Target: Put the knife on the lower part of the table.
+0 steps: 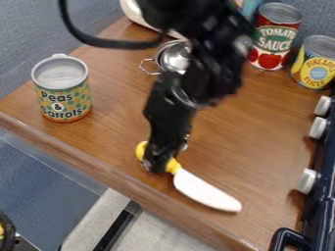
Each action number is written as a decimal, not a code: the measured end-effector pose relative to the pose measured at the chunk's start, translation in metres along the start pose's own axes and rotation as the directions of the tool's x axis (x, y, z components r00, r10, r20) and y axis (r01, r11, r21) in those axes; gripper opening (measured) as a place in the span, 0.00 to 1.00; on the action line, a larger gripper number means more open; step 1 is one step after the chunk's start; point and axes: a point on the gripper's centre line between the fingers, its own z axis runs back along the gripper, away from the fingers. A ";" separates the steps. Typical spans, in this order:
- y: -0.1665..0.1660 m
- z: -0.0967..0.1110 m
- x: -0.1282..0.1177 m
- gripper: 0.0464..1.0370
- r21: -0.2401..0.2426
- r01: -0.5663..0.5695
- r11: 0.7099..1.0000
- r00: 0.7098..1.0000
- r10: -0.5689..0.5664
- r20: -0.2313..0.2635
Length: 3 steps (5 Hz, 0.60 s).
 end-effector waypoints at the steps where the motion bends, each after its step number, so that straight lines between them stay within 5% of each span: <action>1: 0.002 -0.001 0.004 0.79 0.041 -0.049 0.998 0.999 0.049 0.007; 2: 0.003 0.003 0.010 0.97 0.051 -0.084 0.995 0.996 0.085 -0.011; 3: -0.002 0.020 0.008 0.97 0.004 -0.031 1.000 1.000 0.031 -0.002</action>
